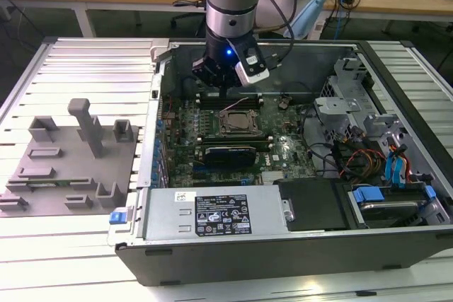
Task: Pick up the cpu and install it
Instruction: 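Install the first cpu locking lever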
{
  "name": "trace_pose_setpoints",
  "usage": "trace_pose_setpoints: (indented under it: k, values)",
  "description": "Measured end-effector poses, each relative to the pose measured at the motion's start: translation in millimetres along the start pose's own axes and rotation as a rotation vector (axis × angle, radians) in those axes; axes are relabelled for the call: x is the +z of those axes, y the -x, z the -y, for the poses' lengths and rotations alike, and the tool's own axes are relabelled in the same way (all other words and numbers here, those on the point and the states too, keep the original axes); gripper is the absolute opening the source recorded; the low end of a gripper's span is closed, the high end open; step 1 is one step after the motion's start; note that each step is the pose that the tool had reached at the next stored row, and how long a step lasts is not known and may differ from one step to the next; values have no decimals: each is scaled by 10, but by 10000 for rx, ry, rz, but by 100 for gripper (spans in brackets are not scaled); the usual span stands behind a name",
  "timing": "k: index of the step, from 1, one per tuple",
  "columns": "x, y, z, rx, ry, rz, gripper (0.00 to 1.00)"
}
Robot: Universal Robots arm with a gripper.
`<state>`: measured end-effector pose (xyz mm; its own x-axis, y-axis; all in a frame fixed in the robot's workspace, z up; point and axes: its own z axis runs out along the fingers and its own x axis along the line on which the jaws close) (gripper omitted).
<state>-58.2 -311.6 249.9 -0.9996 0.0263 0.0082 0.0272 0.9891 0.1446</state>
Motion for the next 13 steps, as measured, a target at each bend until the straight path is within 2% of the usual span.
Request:
trace_pose_setpoints:
  k: [8, 13]
  values:
    - [39, 3, 5, 267, 3, 40, 11]
    - [79, 5, 11, 902, 7, 132, 11]
